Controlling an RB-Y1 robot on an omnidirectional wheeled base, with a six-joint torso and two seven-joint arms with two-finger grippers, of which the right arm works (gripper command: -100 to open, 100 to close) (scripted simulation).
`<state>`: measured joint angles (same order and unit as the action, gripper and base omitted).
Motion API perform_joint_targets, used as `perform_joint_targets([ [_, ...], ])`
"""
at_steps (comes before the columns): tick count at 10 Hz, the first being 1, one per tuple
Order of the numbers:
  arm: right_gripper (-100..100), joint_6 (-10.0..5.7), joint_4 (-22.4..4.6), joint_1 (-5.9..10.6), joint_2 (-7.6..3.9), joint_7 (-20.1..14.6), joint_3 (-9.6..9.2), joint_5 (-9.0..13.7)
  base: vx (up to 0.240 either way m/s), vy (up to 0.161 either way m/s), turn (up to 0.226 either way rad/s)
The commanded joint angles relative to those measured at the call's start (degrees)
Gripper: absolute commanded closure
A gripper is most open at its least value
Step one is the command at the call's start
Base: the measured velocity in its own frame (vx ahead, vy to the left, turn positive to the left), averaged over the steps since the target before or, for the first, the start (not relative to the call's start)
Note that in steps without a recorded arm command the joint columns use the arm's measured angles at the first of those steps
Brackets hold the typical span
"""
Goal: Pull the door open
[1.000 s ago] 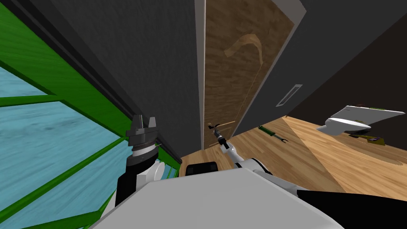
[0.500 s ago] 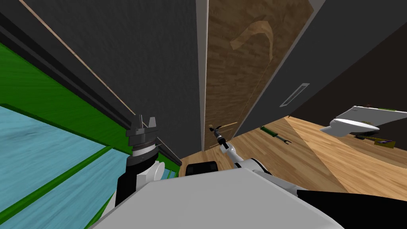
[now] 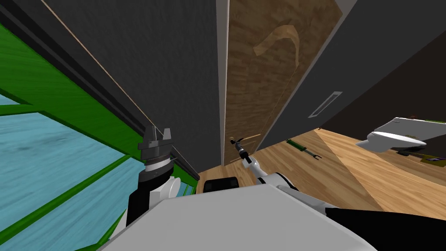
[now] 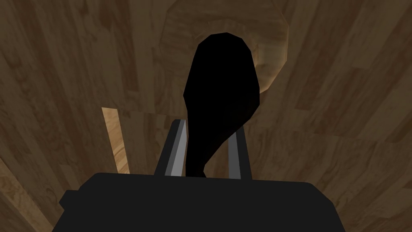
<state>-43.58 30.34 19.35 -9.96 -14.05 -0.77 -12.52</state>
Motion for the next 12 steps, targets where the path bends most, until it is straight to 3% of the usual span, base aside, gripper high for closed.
perform_joint_targets([
  [1,100,-0.92,1.09,-1.69,-1.64,-1.81,-0.43,-0.28,-0.149,-0.061,0.180],
  [4,100,-3.50,0.16,-2.62,-4.39,-4.25,-0.74,-0.47,-0.128,-0.034,0.113],
  [5,100,-3.50,0.16,-2.62,-4.39,-4.25,-0.74,-0.47,-0.068,-0.026,0.040],
  [10,100,-8.27,-1.56,-4.36,-9.49,-8.78,-1.32,-0.81,-0.077,-0.026,0.143],
  [11,100,-8.27,-1.56,-4.36,-9.49,-8.78,-1.32,-0.81,-0.052,-0.018,0.055],
  [12,100,-9.99,-2.18,-4.99,-11.33,-10.41,-1.53,-0.93,-0.081,-0.004,0.205],
])
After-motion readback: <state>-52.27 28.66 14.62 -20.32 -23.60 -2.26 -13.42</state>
